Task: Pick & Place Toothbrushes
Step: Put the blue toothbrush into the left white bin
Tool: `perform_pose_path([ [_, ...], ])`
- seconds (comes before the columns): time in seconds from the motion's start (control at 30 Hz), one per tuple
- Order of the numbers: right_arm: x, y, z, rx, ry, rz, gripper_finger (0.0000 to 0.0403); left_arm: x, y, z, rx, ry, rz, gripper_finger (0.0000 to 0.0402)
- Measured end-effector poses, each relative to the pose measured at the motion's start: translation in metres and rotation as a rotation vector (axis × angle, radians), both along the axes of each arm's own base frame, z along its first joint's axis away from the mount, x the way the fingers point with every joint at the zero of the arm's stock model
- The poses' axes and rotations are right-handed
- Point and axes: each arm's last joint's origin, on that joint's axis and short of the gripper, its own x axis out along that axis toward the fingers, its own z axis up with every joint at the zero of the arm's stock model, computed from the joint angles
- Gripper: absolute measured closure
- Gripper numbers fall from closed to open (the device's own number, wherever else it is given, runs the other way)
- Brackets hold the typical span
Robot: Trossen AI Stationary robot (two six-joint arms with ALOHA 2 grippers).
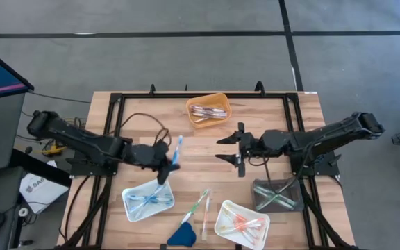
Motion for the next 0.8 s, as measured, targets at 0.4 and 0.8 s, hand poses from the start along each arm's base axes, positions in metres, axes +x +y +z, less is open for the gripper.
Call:
perform_pose_path([
  [0.4, 0.000, 0.000, -0.002, -0.004, 0.019, 0.000, 0.0183, -0.026, -0.047, -0.009, -0.419, 0.212, -0.055, 0.0390],
  [0.8, -0.001, 0.000, -0.006, 0.023, 0.063, -0.005, 0.0186, -0.067, -0.086, -0.025, -0.685, 0.612, 0.012, 0.0390],
])
